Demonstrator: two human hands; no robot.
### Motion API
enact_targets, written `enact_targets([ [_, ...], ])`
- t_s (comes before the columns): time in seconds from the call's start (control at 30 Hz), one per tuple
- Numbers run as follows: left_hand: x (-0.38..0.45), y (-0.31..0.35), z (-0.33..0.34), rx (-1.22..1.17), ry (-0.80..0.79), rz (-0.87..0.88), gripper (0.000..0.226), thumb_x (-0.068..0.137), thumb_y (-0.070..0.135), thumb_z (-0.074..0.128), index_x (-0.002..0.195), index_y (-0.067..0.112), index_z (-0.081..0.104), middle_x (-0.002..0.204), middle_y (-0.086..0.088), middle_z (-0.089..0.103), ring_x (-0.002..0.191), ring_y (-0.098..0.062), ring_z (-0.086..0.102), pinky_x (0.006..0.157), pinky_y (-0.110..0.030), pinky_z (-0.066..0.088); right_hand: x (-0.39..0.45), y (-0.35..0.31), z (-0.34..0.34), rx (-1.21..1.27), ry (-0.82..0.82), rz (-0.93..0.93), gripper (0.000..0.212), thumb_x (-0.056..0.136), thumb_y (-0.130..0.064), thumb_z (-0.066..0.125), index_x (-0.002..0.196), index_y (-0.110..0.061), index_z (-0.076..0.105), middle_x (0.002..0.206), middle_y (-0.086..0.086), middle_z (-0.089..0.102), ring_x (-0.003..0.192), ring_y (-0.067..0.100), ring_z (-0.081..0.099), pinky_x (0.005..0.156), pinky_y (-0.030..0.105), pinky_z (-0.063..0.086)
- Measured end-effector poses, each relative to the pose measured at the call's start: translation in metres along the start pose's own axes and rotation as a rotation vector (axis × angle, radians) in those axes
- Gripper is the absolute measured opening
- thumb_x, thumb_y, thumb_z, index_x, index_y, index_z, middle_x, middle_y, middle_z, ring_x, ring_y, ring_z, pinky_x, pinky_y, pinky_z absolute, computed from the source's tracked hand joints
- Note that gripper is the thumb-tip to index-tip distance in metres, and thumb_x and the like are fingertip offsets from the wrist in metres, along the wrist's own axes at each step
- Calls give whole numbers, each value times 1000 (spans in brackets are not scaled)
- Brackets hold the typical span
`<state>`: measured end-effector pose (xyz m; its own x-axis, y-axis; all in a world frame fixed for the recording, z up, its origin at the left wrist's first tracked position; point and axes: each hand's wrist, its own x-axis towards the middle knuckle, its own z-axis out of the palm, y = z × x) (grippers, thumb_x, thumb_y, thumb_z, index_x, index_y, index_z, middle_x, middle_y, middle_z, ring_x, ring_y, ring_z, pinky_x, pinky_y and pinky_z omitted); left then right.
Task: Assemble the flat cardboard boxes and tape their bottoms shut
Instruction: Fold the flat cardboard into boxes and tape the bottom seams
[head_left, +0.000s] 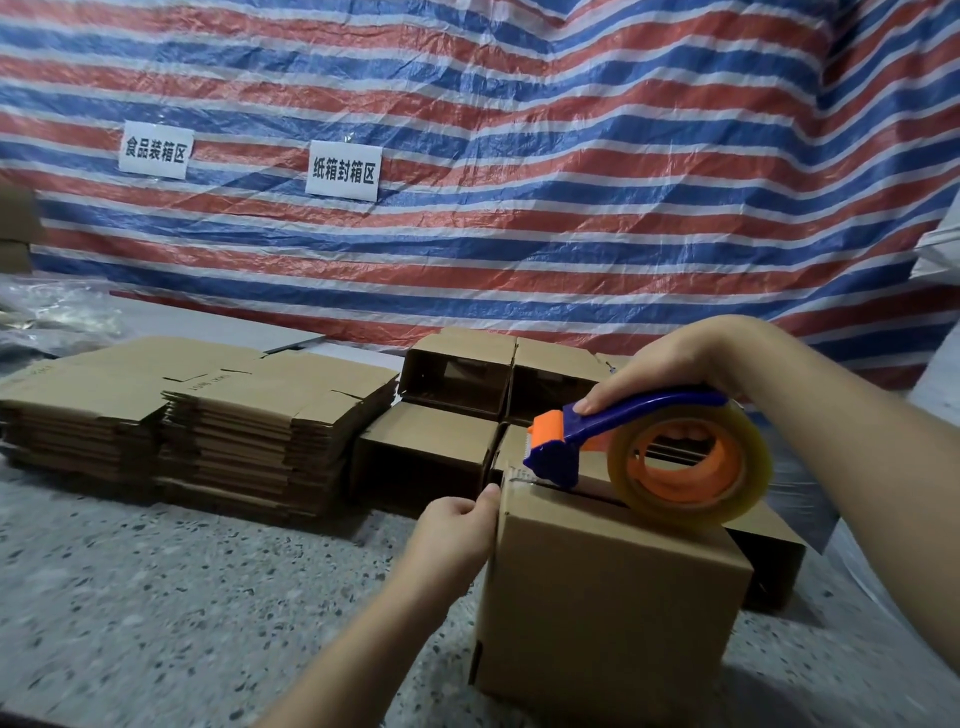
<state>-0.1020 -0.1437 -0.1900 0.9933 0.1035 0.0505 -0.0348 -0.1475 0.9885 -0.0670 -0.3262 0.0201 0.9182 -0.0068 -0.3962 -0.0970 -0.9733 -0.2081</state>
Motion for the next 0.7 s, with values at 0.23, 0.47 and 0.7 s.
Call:
enact_targets([
  [0.23,-14,-14,3,37,194,117,31,101,48,37,93,25,58,86,6,62,77,-8,59,66,-26,48,0,-3,1,-13,-18,-3,76,61,-68,76,116,-17,63,90,6,79,71,15,75,59,24,58],
  [0.47,-39,-1,15,-3,-43,286,77,83,77,32,151,43,25,151,23,33,141,-1,29,118,-36,26,1,-1,2,-11,-12,-19,79,62,-69,75,119,-17,62,92,7,79,71,15,75,61,24,57],
  [0.7,-50,-11,13,28,-86,286,92,68,87,28,146,38,39,142,14,49,131,-6,45,113,-40,37,2,0,1,8,-18,-21,82,56,-68,78,117,-16,62,90,7,79,70,16,75,57,24,57],
])
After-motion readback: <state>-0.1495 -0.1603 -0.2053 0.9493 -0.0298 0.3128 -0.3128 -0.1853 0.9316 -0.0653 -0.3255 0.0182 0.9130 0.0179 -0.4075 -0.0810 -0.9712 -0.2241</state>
